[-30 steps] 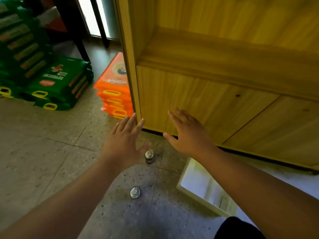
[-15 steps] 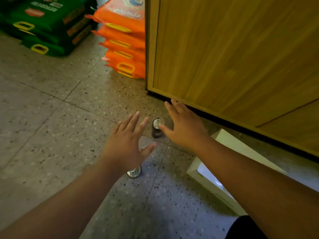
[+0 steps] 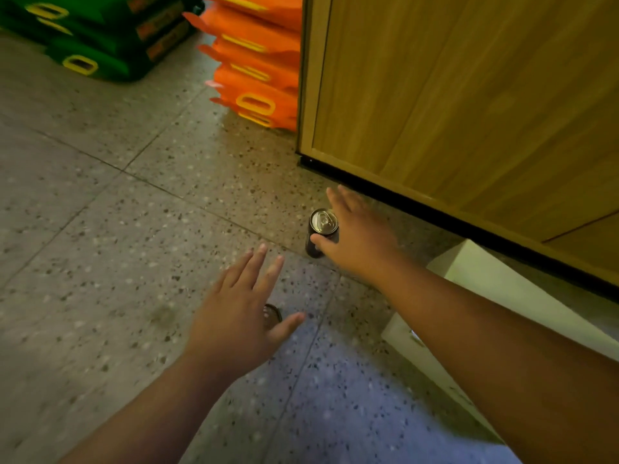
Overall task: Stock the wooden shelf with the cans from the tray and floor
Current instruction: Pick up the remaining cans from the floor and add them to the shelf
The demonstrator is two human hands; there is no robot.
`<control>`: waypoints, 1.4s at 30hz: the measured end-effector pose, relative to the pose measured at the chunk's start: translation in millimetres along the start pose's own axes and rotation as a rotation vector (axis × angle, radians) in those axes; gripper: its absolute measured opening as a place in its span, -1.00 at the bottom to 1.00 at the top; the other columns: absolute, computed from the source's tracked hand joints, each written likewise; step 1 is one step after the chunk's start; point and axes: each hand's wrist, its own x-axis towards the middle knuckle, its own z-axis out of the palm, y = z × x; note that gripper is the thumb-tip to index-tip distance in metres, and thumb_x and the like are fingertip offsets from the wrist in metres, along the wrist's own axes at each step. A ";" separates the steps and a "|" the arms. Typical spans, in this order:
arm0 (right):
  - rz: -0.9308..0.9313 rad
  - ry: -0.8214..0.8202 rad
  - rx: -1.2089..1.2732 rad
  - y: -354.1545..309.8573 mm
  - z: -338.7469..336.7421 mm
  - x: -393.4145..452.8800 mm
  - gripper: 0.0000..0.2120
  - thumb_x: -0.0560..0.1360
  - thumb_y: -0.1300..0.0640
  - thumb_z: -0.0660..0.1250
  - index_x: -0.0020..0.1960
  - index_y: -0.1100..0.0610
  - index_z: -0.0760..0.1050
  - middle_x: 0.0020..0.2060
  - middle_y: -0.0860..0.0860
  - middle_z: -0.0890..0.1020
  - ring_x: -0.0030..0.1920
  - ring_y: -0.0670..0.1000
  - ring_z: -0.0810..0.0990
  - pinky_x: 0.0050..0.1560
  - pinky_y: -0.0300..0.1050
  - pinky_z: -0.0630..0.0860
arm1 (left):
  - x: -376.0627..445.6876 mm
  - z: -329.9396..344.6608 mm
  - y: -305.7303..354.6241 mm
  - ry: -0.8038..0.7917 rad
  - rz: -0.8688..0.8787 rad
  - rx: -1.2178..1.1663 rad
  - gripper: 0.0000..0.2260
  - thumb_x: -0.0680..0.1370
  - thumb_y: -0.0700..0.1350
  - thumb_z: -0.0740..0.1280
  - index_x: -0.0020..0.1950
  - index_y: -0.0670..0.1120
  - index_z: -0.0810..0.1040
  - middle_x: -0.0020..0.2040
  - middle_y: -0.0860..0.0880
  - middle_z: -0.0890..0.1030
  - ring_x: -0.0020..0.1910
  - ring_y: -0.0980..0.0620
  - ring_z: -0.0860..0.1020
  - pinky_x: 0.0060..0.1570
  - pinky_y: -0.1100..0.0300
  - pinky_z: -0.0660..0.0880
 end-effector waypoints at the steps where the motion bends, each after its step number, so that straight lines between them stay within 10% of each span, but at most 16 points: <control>1: 0.005 -0.009 0.013 -0.1 5.8 1.3 -0.12 0.50 -0.34 0.22 0.61 -0.03 -0.14 0.60 -0.04 -0.06 0.57 0.04 -0.03 0.47 0.09 0.13 | -2.9 4.2 -1.2 -0.006 -0.007 0.005 -0.16 0.46 0.53 -0.05 0.62 0.11 -0.06 0.62 0.05 -0.10 0.60 0.02 -0.06 0.53 -0.02 0.10; 14: 0.112 -0.015 0.315 -2.2 45.5 25.7 -0.02 0.42 -0.18 0.47 0.61 0.03 -0.04 0.55 0.04 0.16 0.50 0.08 0.24 0.40 -0.04 0.26 | -15.8 56.0 -18.5 0.005 -0.096 -0.218 -0.07 0.37 0.50 0.25 0.59 0.05 0.11 0.57 0.12 0.20 0.51 0.08 0.25 0.40 0.07 0.36; 25: 0.320 0.126 0.835 -3.7 72.0 28.9 -0.31 0.34 0.05 0.60 0.36 0.05 0.35 0.15 -0.08 0.52 0.16 -0.05 0.50 0.06 -0.21 0.40 | -41.3 80.5 -5.9 0.125 -0.455 -0.941 -0.42 0.32 0.05 0.60 0.27 0.21 0.43 0.13 0.31 0.57 0.12 0.36 0.52 -0.01 0.48 0.45; 42: 0.240 0.223 0.846 -4.2 35.0 17.7 -0.39 0.29 -0.03 0.60 0.27 -0.02 0.46 0.08 -0.14 0.60 0.08 -0.10 0.57 0.07 -0.14 0.54 | 11.4 33.2 -4.3 0.216 -0.392 -0.948 -0.43 0.32 0.00 0.61 0.28 0.10 0.50 0.06 0.24 0.62 0.08 0.30 0.57 0.02 0.38 0.47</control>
